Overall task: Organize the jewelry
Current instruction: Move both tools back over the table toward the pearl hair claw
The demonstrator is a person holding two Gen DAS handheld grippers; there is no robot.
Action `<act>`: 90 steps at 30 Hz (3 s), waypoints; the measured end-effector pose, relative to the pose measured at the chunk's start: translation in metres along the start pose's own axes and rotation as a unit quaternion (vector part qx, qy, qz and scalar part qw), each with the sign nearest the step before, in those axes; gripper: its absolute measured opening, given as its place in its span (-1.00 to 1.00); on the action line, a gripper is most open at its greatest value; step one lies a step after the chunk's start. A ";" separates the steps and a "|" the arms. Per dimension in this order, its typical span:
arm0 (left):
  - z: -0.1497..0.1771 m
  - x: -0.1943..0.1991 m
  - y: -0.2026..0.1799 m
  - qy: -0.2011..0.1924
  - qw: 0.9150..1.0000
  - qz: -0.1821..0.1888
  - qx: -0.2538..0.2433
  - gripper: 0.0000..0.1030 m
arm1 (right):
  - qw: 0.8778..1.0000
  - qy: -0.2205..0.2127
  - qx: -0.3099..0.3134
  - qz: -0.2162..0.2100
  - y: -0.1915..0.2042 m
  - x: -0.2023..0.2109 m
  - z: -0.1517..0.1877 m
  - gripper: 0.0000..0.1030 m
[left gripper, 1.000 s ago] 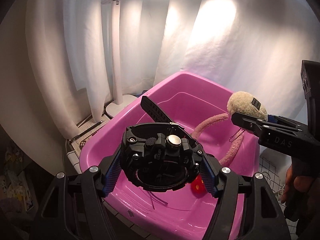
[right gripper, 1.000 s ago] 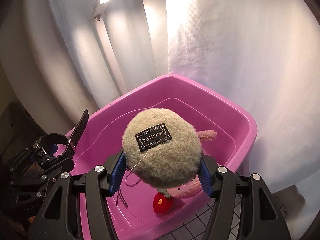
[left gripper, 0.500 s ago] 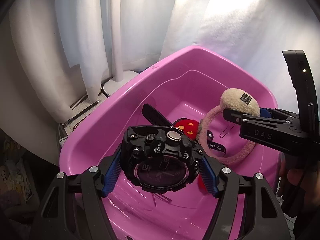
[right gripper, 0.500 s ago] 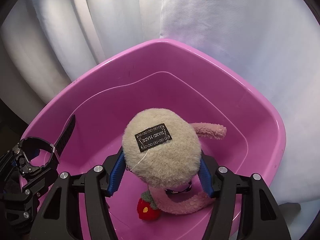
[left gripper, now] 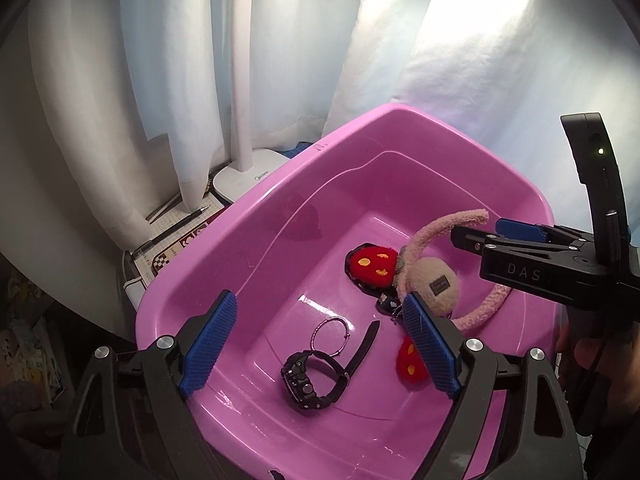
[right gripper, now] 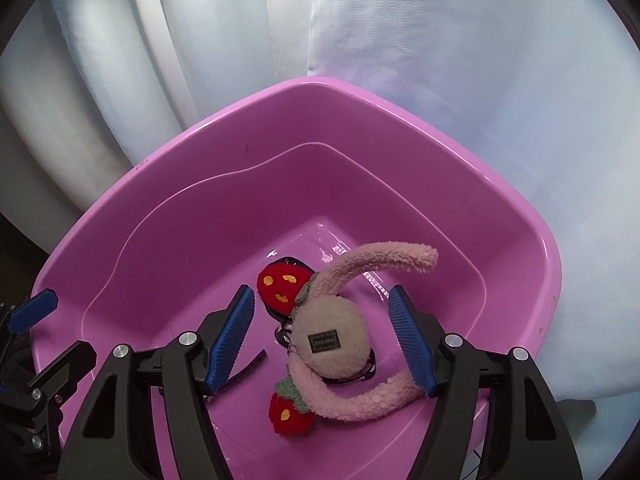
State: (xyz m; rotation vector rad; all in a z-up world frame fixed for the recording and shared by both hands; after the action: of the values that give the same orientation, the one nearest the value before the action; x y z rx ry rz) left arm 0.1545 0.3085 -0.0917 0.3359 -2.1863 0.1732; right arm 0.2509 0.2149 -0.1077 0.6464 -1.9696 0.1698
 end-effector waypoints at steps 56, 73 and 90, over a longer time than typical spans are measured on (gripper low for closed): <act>-0.072 0.055 0.016 -0.161 0.834 -0.478 -0.222 0.91 | 0.992 -0.091 -0.080 -0.042 -0.038 0.101 0.058 0.30; -0.029 0.045 -0.028 -0.026 0.998 -0.028 -0.044 0.93 | 0.977 -0.143 -0.147 -0.062 -0.081 0.167 0.136 0.30; 0.081 0.110 -0.222 -0.052 0.980 0.165 -0.102 0.93 | 0.941 -0.198 -0.275 0.005 -0.234 0.240 0.293 0.34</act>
State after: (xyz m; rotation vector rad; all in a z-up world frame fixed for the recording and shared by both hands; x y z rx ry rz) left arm 0.0971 0.0573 -0.0511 -0.1397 -2.3272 0.1138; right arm 0.0564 -0.1841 -0.0768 0.3124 -2.2624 -0.5298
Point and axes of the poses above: each gripper's, at about its wrist camera, not at the fingertips, and x roughly against the way its jaws point, y to its left, z to its underside, the point moved 9 cm from there along -x, roughly the way its jaws point, and after that the axes turned 9 degrees about -x, right-handed, at the moved point
